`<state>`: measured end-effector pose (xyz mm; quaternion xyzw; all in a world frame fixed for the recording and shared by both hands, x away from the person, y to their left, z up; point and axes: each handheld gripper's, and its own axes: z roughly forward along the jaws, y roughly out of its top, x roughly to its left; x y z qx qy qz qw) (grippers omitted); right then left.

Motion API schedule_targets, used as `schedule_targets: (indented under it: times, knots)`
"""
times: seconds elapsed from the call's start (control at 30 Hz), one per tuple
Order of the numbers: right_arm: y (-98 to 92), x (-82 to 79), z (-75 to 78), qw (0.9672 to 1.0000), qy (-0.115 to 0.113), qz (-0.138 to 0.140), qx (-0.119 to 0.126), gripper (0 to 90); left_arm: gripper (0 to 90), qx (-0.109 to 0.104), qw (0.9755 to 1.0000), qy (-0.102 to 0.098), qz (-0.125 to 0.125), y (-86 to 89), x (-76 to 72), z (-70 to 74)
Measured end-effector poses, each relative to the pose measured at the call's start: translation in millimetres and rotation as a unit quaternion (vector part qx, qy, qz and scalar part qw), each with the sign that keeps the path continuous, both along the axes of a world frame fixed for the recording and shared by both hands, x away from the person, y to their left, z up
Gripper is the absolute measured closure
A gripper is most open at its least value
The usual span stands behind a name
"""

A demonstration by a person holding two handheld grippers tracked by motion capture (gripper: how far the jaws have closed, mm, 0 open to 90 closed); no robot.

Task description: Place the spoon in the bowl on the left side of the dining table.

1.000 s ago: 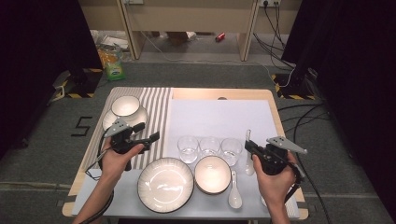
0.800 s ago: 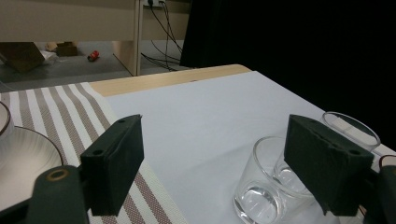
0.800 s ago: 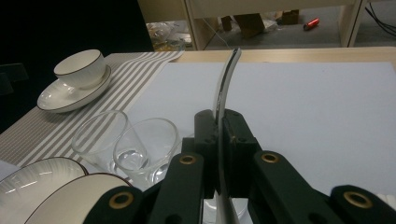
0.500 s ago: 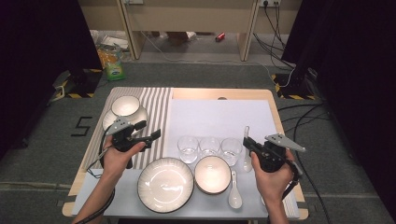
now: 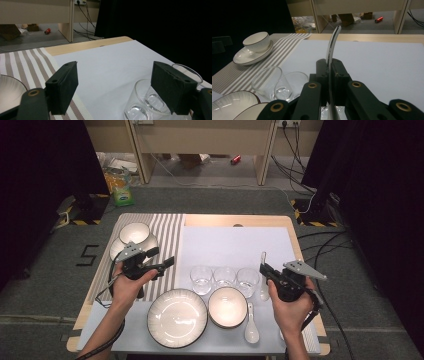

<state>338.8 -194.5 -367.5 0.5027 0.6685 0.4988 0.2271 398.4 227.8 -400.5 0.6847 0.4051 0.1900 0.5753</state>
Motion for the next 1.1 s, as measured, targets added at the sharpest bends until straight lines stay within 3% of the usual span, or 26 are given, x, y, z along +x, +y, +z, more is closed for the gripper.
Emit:
schedule_targets:
  times: [1.1]
  knots:
    - [4.7,9.1,6.4,0.9997,-0.024,0.002,-0.006,85.9,21.8,-0.002,0.9999,0.003,-0.011,-11.2,9.9,6.2]
